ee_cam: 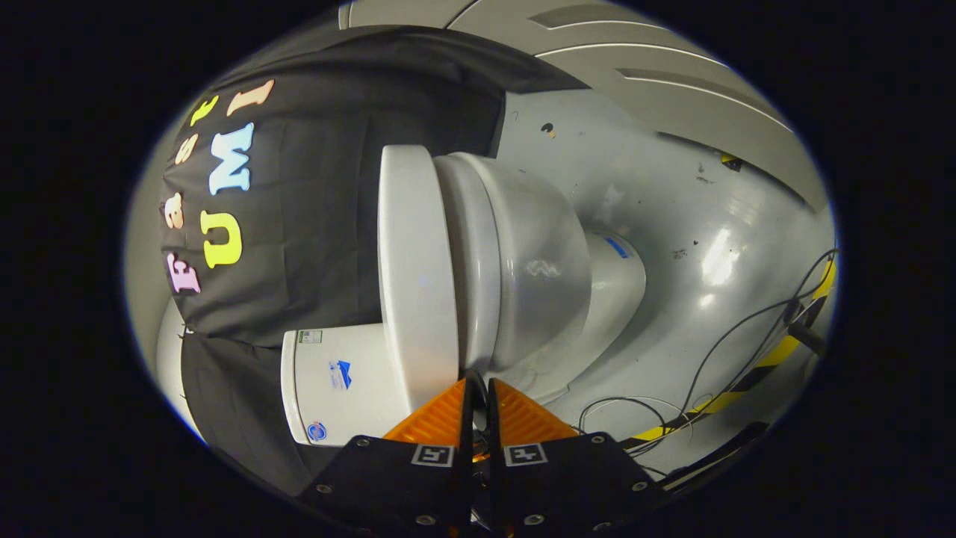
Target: Open the toilet lid.
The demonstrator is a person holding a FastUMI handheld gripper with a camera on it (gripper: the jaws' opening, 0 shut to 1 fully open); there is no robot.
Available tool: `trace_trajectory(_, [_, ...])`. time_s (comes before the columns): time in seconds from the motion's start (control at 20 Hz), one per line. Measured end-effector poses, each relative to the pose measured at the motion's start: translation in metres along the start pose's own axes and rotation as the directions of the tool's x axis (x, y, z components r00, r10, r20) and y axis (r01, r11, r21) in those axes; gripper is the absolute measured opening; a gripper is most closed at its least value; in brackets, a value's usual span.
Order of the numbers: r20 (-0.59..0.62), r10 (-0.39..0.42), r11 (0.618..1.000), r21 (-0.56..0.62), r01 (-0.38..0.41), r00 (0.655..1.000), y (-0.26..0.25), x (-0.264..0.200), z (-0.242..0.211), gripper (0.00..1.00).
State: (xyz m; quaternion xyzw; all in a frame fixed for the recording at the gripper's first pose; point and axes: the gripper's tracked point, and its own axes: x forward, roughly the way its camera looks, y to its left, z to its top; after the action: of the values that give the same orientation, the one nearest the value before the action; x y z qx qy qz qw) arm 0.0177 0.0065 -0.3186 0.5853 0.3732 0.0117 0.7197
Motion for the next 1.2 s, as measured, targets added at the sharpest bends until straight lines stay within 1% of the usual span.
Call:
trace_trajectory(0.2, [-0.001,0.019,1.000,-0.005,-0.019,1.000,0.005,-0.002,0.000,0.00])
trace_trajectory(0.3, [0.000,0.011,1.000,-0.014,-0.011,1.000,0.007,-0.001,0.000,0.00])
trace_trajectory(0.45, [0.001,-0.026,0.996,-0.081,0.026,1.000,0.014,-0.004,-0.001,0.00])
trace_trajectory(0.65, [0.046,-0.018,0.987,-0.161,0.025,0.999,0.041,-0.015,0.003,0.00])
trace_trajectory(0.8, [0.077,-0.054,0.975,-0.211,0.070,0.996,0.054,-0.019,0.002,0.00])
trace_trajectory(0.95, [0.111,-0.063,0.966,-0.243,0.088,0.992,0.069,-0.026,0.000,0.00])
trace_trajectory(1.1, [0.150,-0.058,0.948,-0.303,0.102,0.987,0.093,-0.032,-0.006,0.00])
trace_trajectory(1.2, [0.172,-0.048,0.923,-0.368,0.109,0.984,0.114,-0.036,-0.011,0.00])
